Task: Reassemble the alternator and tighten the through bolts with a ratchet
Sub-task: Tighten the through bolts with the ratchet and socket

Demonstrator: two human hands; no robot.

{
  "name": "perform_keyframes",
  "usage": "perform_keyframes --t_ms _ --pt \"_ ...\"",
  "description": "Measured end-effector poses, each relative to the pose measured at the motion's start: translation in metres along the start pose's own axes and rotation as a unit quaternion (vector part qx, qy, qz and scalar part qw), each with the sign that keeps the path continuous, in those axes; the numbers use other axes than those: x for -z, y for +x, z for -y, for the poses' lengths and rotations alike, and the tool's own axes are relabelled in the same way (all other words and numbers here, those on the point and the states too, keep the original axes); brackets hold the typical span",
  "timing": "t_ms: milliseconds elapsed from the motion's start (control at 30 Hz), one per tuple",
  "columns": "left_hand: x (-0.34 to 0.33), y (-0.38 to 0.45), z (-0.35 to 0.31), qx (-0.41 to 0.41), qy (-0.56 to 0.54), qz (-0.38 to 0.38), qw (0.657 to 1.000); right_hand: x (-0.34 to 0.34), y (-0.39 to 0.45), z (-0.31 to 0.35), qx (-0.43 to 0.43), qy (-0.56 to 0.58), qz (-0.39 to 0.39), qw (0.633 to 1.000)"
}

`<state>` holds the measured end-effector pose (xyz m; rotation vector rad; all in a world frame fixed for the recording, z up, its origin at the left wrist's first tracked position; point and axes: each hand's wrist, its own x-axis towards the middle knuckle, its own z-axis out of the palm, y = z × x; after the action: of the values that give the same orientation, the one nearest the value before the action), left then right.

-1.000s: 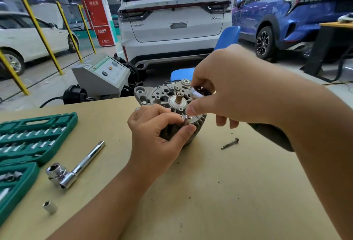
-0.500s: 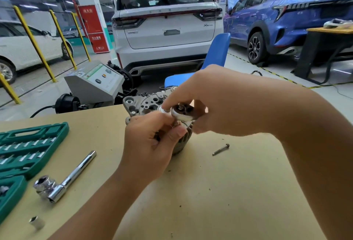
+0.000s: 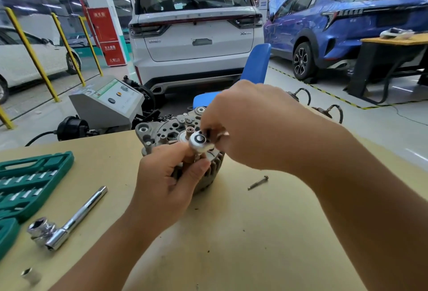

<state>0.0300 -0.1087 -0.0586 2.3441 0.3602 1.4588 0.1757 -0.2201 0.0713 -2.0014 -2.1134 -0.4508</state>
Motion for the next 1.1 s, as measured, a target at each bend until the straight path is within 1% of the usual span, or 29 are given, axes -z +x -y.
perform_keyframes --t_ms 67,167,233,267,333,433,467,500,567,633,700,733,833,967,1033,1100 --pt "0.000 -0.002 0.000 0.007 -0.007 -0.001 1.000 0.001 0.000 0.001 -0.003 0.003 -0.005 1.000" --pt "-0.003 -0.003 -0.002 0.005 -0.038 -0.020 0.999 0.003 -0.002 0.002 0.004 0.054 0.073 0.996" --pt "-0.005 -0.002 -0.003 -0.019 -0.022 -0.026 0.999 0.002 -0.002 0.003 0.010 0.076 0.094 0.993" --pt "-0.005 -0.002 -0.001 -0.023 -0.023 -0.017 0.999 0.002 -0.002 0.003 0.007 0.088 0.098 0.991" --pt "-0.004 -0.001 0.002 -0.013 -0.035 0.005 0.999 0.002 -0.002 0.004 0.004 0.080 0.073 0.994" --pt "-0.002 0.000 0.002 -0.006 -0.046 0.001 0.999 0.002 -0.002 0.006 -0.006 0.008 -0.019 1.000" --pt "-0.003 0.000 0.000 -0.004 -0.051 -0.006 0.999 0.003 -0.002 0.006 -0.006 0.006 -0.031 0.999" --pt "-0.005 -0.001 -0.001 0.002 -0.057 -0.016 0.998 0.001 -0.002 0.007 -0.008 0.012 -0.024 1.000" --pt "-0.006 -0.001 -0.003 0.018 -0.050 -0.047 0.997 -0.001 -0.003 0.009 0.005 0.044 0.032 0.998" --pt "-0.004 0.001 -0.001 0.029 -0.018 -0.078 0.996 0.002 -0.005 0.010 0.013 0.079 0.106 0.991" --pt "0.002 0.001 0.001 0.019 0.001 -0.065 0.998 0.005 -0.005 0.010 0.021 0.108 0.161 0.981" --pt "0.004 0.000 0.002 0.016 -0.003 -0.052 0.998 0.005 -0.005 0.009 0.020 0.098 0.158 0.982" --pt "0.002 -0.004 0.002 0.047 -0.028 -0.054 0.997 0.002 -0.001 0.003 0.016 0.047 0.090 0.995" --pt "-0.001 0.001 -0.002 0.052 -0.049 -0.067 0.995 0.009 -0.002 -0.001 0.003 0.097 0.066 0.993" --pt "0.001 0.003 -0.003 0.031 -0.052 -0.041 0.997 0.013 -0.004 -0.006 0.007 0.102 0.065 0.993" --pt "0.003 0.005 -0.003 0.006 -0.007 -0.003 1.000 0.014 -0.006 -0.010 0.007 0.102 0.061 0.993"
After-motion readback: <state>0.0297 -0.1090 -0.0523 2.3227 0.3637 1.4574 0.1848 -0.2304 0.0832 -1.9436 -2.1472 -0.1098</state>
